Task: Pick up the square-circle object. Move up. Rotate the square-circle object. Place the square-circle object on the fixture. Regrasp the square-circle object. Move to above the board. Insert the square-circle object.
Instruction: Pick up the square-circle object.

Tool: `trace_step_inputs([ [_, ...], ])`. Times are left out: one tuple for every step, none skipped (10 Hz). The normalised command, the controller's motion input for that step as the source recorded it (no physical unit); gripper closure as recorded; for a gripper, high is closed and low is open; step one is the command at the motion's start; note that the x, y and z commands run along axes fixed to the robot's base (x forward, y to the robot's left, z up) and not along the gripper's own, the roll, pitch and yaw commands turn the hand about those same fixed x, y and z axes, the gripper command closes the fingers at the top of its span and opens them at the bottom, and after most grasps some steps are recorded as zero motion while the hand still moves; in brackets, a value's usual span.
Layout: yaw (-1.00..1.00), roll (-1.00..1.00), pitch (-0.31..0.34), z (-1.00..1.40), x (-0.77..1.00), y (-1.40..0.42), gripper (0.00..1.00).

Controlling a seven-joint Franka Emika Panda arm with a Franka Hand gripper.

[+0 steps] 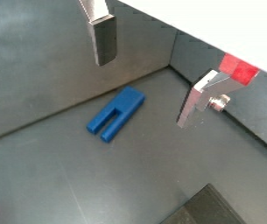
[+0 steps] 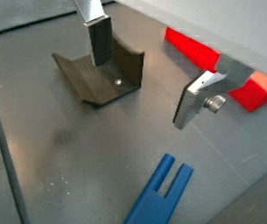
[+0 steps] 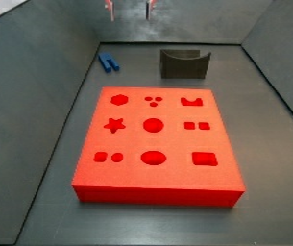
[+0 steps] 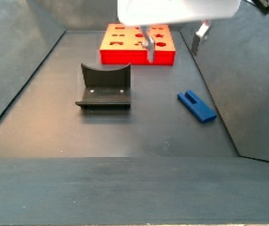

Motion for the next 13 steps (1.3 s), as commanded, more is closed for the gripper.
trace_step_inputs([
  [0.08,-0.19,-0.076,-0.74,0.0,0.0,0.0],
  [0.02,-0.22,-0.077,-0.69,0.12,0.0,0.0],
  [0.0,-0.22,-0.073,-0.69,0.08,0.0,0.0],
  [0.13,-0.21,-0.147,-0.6,-0.21,0.06,0.0],
  [0.18,-0.17,-0.226,-0.53,-0.45,0.06,0.0],
  [0.22,-0.2,-0.217,-0.49,-0.32,0.07,0.0],
  [0.2,-0.22,-0.173,-0.52,-0.18,0.06,0.0],
  [0.15,-0.23,-0.167,-0.52,-0.15,0.03,0.0],
  [0.15,-0.24,-0.171,-0.51,-0.13,0.02,0.0],
  [0.24,-0.2,-0.183,-0.51,-0.17,0.0,0.0],
  [0.41,-0.03,-0.307,-0.53,-0.54,-0.15,0.0],
  [0.37,-0.01,-0.313,-0.53,-0.56,-0.16,0.0],
  [0.22,-0.06,-0.283,-0.4,-0.45,-0.03,0.0],
])
